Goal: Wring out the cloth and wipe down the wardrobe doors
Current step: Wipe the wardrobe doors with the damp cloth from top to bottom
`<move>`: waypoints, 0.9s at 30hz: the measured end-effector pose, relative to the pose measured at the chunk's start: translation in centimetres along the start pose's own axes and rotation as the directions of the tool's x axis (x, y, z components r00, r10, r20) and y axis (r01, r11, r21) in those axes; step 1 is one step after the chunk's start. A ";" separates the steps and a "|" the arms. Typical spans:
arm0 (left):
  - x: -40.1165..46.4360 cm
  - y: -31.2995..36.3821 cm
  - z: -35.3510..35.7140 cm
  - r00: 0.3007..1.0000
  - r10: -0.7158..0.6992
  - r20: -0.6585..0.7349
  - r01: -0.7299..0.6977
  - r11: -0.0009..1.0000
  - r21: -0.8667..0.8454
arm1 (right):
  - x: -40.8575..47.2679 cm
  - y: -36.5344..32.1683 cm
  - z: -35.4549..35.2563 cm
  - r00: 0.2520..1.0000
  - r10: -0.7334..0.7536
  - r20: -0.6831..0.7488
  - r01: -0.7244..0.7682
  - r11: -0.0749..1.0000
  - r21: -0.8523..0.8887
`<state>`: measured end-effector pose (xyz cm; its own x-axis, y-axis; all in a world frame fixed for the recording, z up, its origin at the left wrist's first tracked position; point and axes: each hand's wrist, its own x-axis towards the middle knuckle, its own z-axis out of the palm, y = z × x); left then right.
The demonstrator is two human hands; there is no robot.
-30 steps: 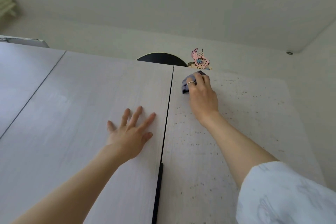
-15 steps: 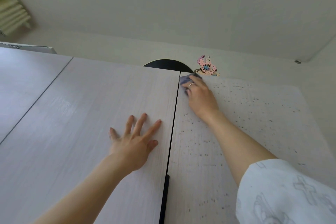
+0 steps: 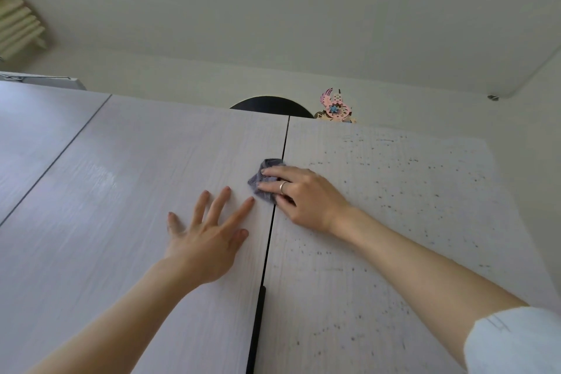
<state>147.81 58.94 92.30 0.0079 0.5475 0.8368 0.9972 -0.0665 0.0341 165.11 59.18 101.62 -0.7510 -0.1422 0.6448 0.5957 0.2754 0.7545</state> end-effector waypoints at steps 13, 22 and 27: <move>-0.1 1.1 -0.1 0.999 -0.042 0.030 0.045 0.996 -0.083 | -2.8 11.1 -4.2 0.554 0.779 -0.294 -0.817 0.576 -0.014; 0.1 0.5 -0.3 1.000 -0.027 -0.013 0.026 0.994 -0.102 | 5.9 3.7 -0.2 0.856 0.504 -0.113 -0.504 0.863 0.032; 1.5 1.7 -0.6 0.992 -0.126 -0.024 0.117 0.964 -0.237 | 7.0 4.4 0.3 0.910 0.413 -0.015 -0.414 0.910 -0.020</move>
<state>149.44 59.17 93.96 -0.1193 0.5316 0.8385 0.9449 -0.1984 0.2602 162.39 59.65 109.40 -0.4332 -0.0303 0.9008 0.8584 0.2909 0.4226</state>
